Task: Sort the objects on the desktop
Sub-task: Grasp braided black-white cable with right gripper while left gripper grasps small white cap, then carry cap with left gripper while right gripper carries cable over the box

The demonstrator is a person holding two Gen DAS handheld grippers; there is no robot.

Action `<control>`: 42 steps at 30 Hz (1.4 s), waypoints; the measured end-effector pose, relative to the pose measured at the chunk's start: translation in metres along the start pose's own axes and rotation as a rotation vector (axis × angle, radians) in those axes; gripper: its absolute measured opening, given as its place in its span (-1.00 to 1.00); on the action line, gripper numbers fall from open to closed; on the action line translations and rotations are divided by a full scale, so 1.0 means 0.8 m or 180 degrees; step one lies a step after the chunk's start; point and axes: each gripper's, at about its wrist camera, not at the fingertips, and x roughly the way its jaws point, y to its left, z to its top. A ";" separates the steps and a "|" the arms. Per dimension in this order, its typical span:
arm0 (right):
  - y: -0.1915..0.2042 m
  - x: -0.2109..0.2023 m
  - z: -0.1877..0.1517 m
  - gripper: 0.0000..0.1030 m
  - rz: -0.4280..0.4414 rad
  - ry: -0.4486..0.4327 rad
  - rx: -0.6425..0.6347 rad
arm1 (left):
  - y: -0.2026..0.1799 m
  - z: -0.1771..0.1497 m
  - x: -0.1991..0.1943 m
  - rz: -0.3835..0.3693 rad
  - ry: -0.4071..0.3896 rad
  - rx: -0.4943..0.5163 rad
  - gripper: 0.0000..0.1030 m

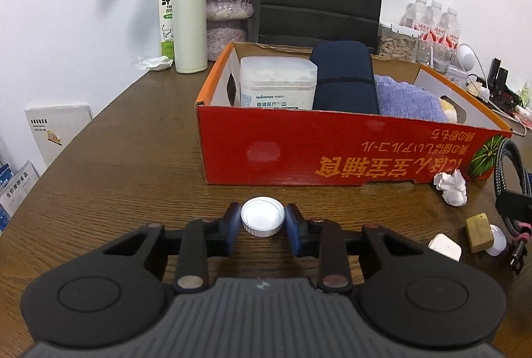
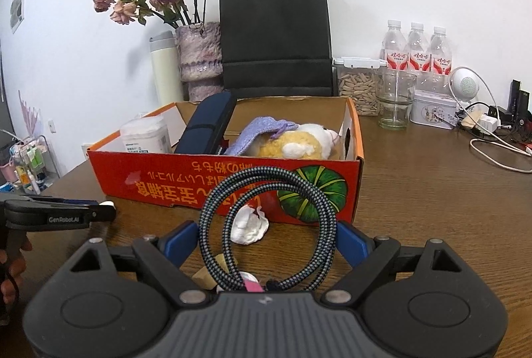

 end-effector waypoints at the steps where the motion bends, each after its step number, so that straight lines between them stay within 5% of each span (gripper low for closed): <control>1: 0.000 0.000 0.000 0.72 0.0000 -0.0001 0.0001 | 0.001 0.000 -0.001 0.0002 -0.0006 -0.0025 -0.44; 12: -0.001 -0.020 0.012 0.71 0.0038 -0.0202 0.0045 | -0.015 0.006 -0.041 -0.0163 -0.0390 -0.0014 -0.44; 24: -0.009 -0.030 0.085 0.66 0.0113 -0.0577 -0.0055 | -0.076 0.089 -0.080 -0.0484 -0.1077 0.0293 -0.44; 33: -0.019 0.028 0.140 0.66 0.0027 -0.0691 -0.0016 | -0.101 0.137 -0.028 -0.0447 -0.1177 0.0102 -0.44; 42: -0.039 0.110 0.130 0.66 -0.0033 -0.0330 -0.0014 | -0.123 0.136 0.052 -0.0236 -0.0961 0.0301 -0.44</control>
